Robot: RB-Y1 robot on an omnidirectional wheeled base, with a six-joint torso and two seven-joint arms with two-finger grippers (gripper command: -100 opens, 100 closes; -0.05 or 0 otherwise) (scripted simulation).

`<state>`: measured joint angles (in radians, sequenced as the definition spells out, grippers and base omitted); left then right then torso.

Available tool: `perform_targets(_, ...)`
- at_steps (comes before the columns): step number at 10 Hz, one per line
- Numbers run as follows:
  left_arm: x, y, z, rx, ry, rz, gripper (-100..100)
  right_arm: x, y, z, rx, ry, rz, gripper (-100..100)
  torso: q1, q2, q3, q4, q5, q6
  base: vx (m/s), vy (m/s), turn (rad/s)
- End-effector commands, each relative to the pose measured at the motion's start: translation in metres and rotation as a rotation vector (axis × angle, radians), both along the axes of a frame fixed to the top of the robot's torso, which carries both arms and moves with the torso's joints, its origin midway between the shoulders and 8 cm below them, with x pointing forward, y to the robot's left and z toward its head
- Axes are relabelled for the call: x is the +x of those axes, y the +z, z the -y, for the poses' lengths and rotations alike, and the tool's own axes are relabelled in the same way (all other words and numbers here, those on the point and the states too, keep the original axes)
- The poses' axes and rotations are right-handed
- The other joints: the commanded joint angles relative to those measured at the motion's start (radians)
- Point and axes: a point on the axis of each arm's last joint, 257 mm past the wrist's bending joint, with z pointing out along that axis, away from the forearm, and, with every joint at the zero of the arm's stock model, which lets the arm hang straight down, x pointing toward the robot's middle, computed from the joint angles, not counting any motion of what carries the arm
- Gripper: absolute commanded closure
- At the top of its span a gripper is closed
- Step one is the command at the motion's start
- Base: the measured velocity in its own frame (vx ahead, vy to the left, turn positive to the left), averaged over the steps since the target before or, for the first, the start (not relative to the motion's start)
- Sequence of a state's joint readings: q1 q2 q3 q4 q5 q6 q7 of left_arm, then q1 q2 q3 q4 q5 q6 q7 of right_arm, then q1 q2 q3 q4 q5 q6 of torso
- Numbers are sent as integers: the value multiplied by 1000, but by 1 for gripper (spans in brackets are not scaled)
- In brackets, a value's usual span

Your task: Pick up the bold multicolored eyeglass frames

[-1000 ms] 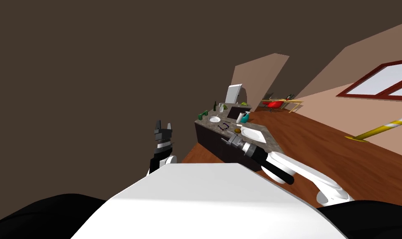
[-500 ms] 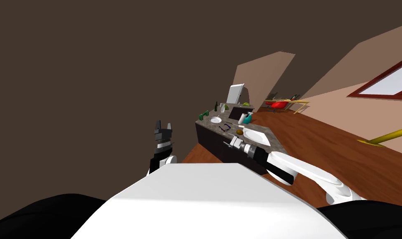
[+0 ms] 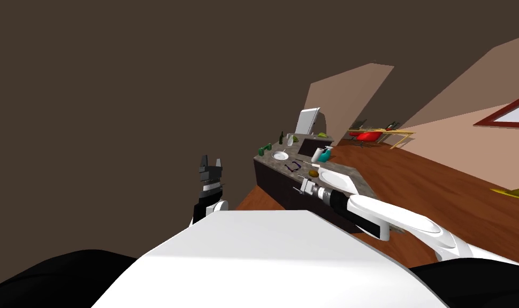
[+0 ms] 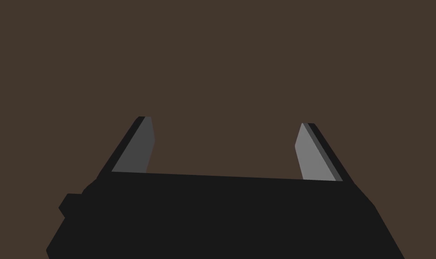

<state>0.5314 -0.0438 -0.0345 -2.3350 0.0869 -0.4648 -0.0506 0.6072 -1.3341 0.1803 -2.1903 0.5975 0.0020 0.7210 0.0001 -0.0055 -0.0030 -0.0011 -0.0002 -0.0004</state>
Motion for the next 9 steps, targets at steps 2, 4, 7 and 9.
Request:
perform_targets(2,0,0,0,0,0,0,0,-6,-23,34,-150,13,-23,-100,0,0,0,0,0,0,76,0,68)
perform_targets(4,0,0,0,0,0,0,0,-12,-35,53,-243,25,-40,-100,1,0,0,0,0,0,72,-7,65)
perform_targets(7,0,0,0,0,0,0,0,-18,-43,78,-367,62,-63,-100,0,-1,-1,0,0,0,78,-5,65)
perform_targets(9,0,0,0,0,0,0,0,-24,-51,99,-457,79,-82,-100,1,-1,-1,0,0,0,81,6,69)
